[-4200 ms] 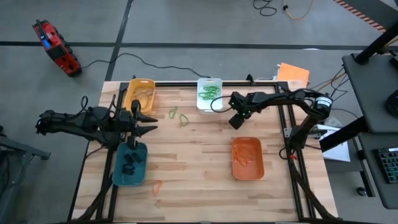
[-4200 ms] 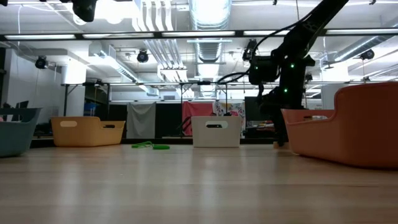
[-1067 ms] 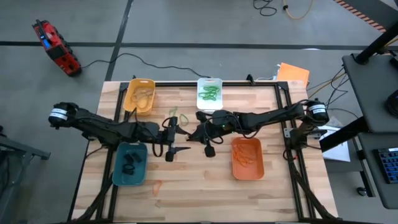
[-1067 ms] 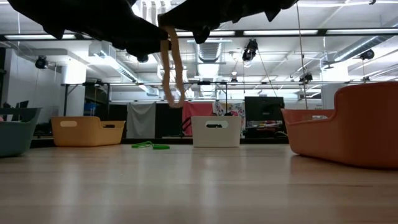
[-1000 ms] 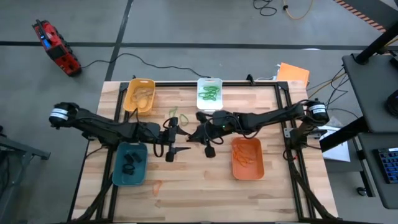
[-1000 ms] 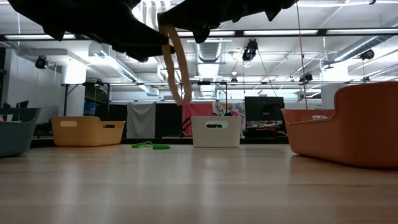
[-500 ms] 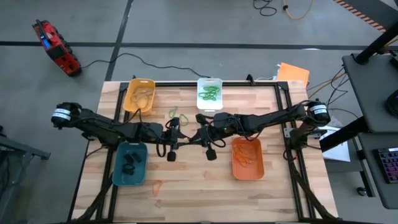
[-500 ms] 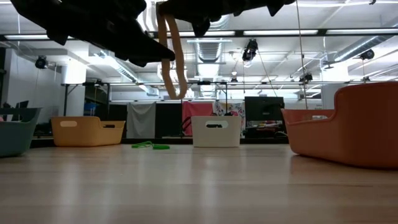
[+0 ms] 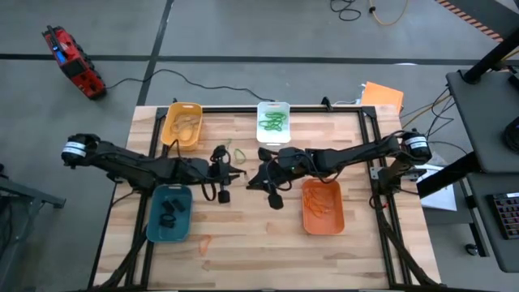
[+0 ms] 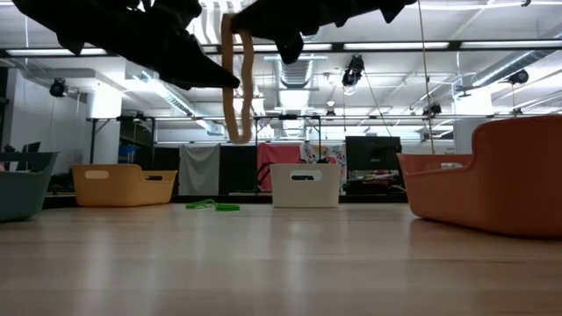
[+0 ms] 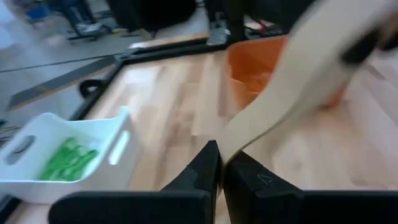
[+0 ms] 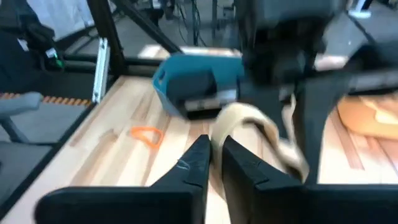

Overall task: Sort rubber bands into baskets
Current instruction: Put the right light brown rubber band into the yellow bin

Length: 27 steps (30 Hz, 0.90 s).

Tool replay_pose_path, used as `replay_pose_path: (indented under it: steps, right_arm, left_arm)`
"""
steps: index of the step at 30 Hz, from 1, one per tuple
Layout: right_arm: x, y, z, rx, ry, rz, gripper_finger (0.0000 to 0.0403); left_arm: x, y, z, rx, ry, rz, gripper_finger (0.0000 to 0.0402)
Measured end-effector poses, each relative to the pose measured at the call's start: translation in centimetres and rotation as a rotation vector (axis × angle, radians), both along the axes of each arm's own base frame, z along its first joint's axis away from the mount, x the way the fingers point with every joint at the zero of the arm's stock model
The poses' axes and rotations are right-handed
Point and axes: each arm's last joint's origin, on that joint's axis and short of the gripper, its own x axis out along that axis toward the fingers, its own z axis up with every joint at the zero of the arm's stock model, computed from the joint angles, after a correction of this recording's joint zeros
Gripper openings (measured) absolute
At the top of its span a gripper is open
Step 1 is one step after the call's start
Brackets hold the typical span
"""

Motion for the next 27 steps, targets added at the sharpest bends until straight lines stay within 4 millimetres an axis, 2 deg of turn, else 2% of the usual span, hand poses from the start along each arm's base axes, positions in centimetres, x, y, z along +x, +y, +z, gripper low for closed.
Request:
replay_pose_path:
  steps: [3,9,14,21,27]
  right_arm:
    - [-0.2,-0.1,-0.4,-0.003,0.049,-0.024,0.0054]
    - [-0.5,-0.7,-1.3,-0.059,0.142,-0.244,0.0119]
    - [-0.7,-0.8,-1.6,-0.073,0.175,-0.261,0.0156]
    - [-1.1,-0.8,-2.2,-0.088,0.257,-0.258,0.0181]
    - [-1.3,-0.8,-2.6,-0.097,0.302,-0.256,0.0185]
  left_arm:
    - [-0.4,0.2,0.5,0.008,-0.015,0.041,0.0]
    - [-1.7,0.6,1.3,0.008,-0.007,0.158,0.0]
    - [-2.8,0.9,1.8,0.014,0.01,0.242,0.0]
    - [-4.5,2.1,2.1,0.09,0.077,0.408,0.0]
    - [-6.3,5.1,4.1,0.084,0.183,0.625,0.0]
